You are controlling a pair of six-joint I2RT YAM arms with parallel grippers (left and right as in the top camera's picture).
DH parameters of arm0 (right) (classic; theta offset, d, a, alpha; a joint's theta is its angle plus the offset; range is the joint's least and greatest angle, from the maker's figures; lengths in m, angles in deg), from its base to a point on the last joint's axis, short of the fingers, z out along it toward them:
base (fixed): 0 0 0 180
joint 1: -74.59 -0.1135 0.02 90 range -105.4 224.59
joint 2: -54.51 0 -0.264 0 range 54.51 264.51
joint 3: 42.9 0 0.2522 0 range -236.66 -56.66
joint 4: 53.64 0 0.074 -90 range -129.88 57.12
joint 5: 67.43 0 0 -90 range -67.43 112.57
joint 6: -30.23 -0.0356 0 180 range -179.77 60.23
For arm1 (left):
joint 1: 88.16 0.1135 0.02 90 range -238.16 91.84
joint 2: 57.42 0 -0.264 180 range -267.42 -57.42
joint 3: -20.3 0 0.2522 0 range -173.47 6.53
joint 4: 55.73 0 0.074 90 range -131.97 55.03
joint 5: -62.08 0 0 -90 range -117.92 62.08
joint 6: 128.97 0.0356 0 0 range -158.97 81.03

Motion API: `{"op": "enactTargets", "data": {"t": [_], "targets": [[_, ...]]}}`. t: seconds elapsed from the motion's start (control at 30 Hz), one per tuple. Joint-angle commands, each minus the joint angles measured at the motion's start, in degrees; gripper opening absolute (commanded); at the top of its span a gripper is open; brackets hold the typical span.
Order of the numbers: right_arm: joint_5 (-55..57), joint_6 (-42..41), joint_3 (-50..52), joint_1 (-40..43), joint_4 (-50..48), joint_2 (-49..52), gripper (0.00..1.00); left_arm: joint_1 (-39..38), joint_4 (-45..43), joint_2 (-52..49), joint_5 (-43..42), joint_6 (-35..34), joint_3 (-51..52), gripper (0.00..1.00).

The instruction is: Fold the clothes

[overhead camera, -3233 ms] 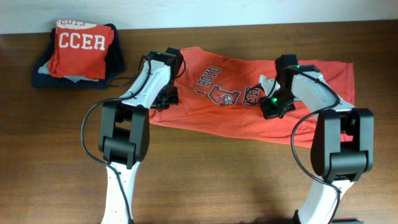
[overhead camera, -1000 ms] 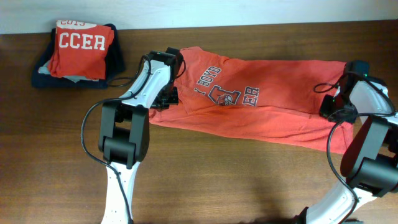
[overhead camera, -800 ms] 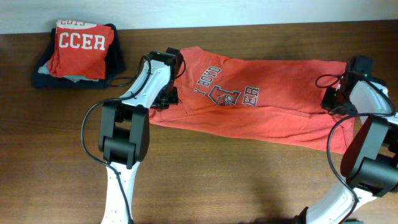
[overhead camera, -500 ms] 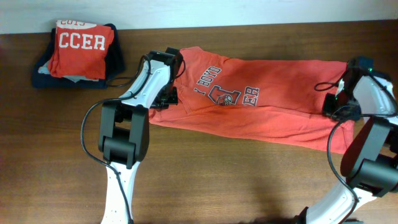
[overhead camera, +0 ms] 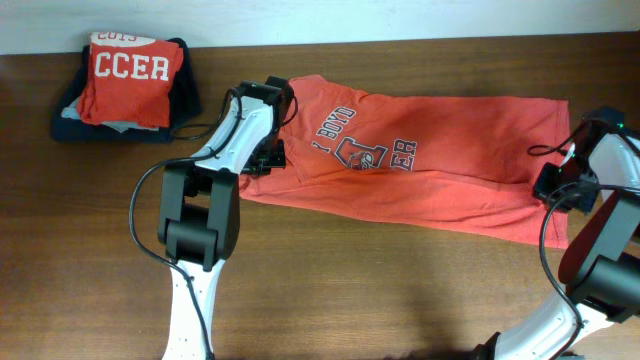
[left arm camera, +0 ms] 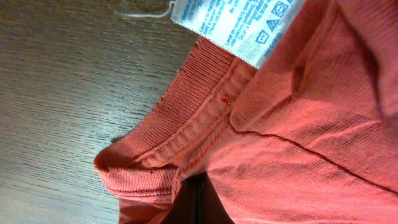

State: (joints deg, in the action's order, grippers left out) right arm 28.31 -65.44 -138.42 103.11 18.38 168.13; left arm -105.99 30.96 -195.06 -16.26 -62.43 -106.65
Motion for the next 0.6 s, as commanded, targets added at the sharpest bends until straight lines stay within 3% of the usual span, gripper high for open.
{"op": "enactTargets", "data": {"t": [0.0, 0.2, 0.57], "targets": [[-1.0, -0.6, 1.8, -0.1, -0.1, 0.2, 0.04, 0.7, -0.3, -1.2, 1.6, -0.7, 0.7, 0.01], [-0.9, -0.6, 4.0, 0.0, -3.9, 0.2, 0.04, 0.7, -0.3, -1.2, 1.6, -0.7, 0.7, 0.01], [-0.5, 0.9, 7.5, 0.0, -19.2, 0.2, 0.04, 0.7, -0.3, -1.2, 1.7, -0.7, 0.7, 0.01]]}}
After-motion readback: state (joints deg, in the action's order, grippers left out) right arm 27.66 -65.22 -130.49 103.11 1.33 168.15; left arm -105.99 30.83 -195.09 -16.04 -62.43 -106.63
